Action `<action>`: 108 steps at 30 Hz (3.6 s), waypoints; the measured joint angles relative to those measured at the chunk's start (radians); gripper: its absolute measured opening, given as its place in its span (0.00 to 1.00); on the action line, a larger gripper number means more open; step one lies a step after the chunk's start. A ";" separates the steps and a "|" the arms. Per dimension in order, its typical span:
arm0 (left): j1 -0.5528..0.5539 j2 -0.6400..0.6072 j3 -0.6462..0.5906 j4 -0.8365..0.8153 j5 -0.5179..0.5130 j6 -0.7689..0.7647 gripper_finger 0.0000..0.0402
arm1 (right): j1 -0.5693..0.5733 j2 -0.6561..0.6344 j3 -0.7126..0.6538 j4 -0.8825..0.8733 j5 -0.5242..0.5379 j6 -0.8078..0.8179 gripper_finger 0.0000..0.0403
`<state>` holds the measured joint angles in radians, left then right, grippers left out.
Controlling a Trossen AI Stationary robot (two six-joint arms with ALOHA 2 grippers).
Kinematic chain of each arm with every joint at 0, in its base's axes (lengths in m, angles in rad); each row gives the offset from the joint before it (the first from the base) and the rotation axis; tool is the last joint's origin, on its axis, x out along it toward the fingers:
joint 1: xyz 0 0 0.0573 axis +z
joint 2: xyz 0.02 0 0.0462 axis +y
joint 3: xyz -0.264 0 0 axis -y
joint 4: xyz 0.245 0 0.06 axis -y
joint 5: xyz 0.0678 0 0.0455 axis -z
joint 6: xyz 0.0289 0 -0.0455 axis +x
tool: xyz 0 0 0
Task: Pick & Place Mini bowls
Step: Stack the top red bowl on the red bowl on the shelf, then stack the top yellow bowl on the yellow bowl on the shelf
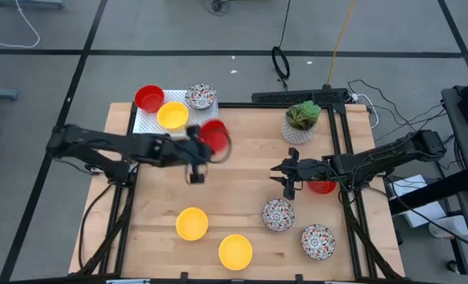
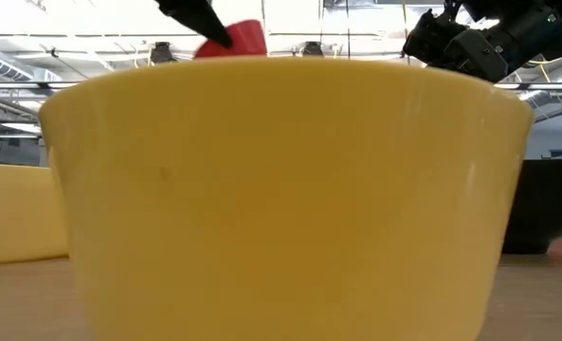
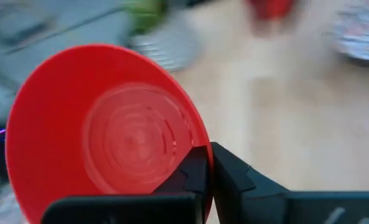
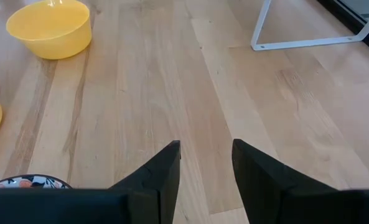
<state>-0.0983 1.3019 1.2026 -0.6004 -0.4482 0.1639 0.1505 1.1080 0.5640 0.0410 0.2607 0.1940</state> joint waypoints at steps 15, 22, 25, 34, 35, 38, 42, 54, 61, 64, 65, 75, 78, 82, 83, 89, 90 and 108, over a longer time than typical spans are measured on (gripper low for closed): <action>0.345 -0.231 0.001 -0.386 -0.403 -0.287 0.09 | 0.000 0.000 0.000 0.005 0.000 0.000 0.33; 0.615 -0.188 0.001 -0.446 -0.265 -0.306 0.09 | 0.000 0.000 0.000 0.025 0.000 0.000 0.33; 0.708 -0.156 0.001 -0.445 -0.205 -0.303 0.09 | 0.000 0.000 0.000 0.036 0.000 0.000 0.33; 0.849 -0.045 0.001 -0.443 -0.083 -0.266 0.09 | 0.000 0.000 0.001 0.038 0.000 0.000 0.33; 0.856 -0.034 0.001 -0.443 -0.083 -0.263 0.09 | 0.000 0.000 0.001 0.038 0.000 0.000 0.33; 0.873 -0.013 0.001 -0.443 -0.083 -0.241 0.09 | 0.000 0.000 0.001 0.038 0.000 -0.010 0.33; 0.883 0.001 0.001 -0.442 -0.083 -0.225 0.09 | 0.000 0.000 0.001 0.038 0.000 -0.023 0.33; 0.884 0.000 0.001 -0.394 -0.062 -0.221 0.09 | 0.000 0.000 0.001 0.038 0.000 -0.023 0.33; 0.884 0.000 0.001 -0.371 -0.042 -0.211 0.10 | 0.000 0.000 0.001 0.038 0.000 -0.023 0.33; 0.884 0.000 0.001 -0.375 -0.042 -0.211 0.13 | 0.000 0.000 0.001 0.038 0.000 -0.023 0.33; 0.884 0.000 0.001 -0.377 -0.041 -0.210 0.15 | 0.000 0.000 0.001 0.038 0.000 -0.023 0.33; 0.884 0.000 0.000 -0.401 -0.051 -0.193 0.20 | 0.000 0.000 0.001 0.038 0.000 -0.023 0.33; 0.884 0.000 0.000 -0.396 -0.066 -0.198 0.21 | 0.000 0.000 0.001 0.038 0.000 -0.023 0.33; 0.884 -0.006 0.000 -0.395 -0.064 -0.200 0.25 | 0.000 0.000 0.001 0.038 0.000 -0.023 0.33; 0.884 -0.012 0.000 -0.394 -0.055 -0.199 0.26 | 0.000 0.000 0.001 0.038 0.000 -0.023 0.33; 0.853 -0.067 0.033 -0.393 0.040 -0.205 0.37 | 0.000 0.000 0.001 0.038 0.000 -0.030 0.33; 0.846 -0.080 0.036 -0.391 0.074 -0.218 0.39 | 0.000 0.000 0.001 0.038 0.000 -0.030 0.33; 0.200 -0.130 -0.034 -0.248 0.725 -0.446 0.38 | 0.000 0.001 0.001 0.038 0.000 -0.053 0.33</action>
<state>0.1022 1.1721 1.1688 -0.8485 0.2769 -0.2825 0.1501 1.1088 0.5648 0.0788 0.2607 0.1412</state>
